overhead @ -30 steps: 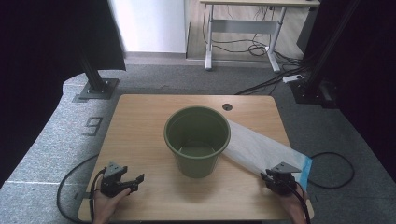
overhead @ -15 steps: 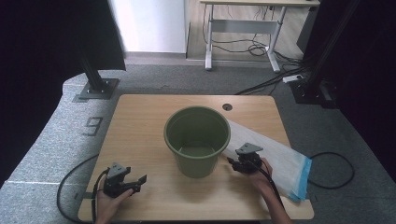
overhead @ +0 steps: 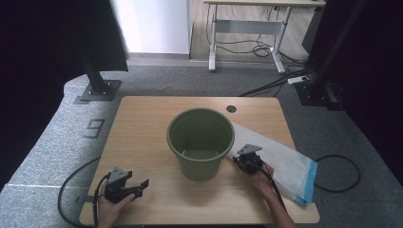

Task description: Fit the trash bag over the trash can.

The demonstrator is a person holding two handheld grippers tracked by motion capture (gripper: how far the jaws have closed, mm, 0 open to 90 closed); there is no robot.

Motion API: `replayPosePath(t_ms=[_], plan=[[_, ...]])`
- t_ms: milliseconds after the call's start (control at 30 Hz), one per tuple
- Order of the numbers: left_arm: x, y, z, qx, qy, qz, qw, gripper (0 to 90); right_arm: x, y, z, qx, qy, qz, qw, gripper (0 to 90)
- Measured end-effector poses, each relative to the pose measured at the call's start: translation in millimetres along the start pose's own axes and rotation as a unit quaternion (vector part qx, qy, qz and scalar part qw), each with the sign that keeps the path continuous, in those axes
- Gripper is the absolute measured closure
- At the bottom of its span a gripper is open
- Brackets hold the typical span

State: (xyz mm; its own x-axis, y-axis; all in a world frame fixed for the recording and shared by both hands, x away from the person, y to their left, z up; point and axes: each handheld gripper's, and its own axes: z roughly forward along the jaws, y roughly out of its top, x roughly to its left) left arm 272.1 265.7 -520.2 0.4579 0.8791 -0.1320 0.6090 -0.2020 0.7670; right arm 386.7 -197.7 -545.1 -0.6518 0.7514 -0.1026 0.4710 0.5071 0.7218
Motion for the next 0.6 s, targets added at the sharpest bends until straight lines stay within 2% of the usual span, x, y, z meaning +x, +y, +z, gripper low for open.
replayPosePath(t_ms=[233, 367, 467, 500, 600], plan=[[1.3, 0.0, -0.4, -0.002, -0.003, -0.001, 1.0, 19.0, 7.1, -23.0, -27.0, 0.007, -0.004, 0.03, 0.9995, 88.3], [0.8, 0.0, -0.2, 0.0, -0.006, 0.0, 1.0, 19.0, 15.5, -35.7, -42.5, 0.01, -0.008, 0.027, 0.9996, 88.3], [1.2, 0.1, -1.0, -0.002, -0.005, -0.001, 1.0, 19.0, 21.3, -38.2, -49.3, 0.014, -0.01, 0.016, 0.9997, 87.4], [1.4, 0.1, -1.1, -0.001, -0.005, -0.002, 1.0, 19.0, 22.6, -37.4, -50.2, 0.012, -0.009, 0.012, 0.9998, 83.0], [1.5, -0.2, -0.9, 0.0, -0.004, -0.002, 1.0, 19.0, 25.3, -28.7, -48.8, 0.01, -0.009, 0.004, 0.9999, 59.6]])
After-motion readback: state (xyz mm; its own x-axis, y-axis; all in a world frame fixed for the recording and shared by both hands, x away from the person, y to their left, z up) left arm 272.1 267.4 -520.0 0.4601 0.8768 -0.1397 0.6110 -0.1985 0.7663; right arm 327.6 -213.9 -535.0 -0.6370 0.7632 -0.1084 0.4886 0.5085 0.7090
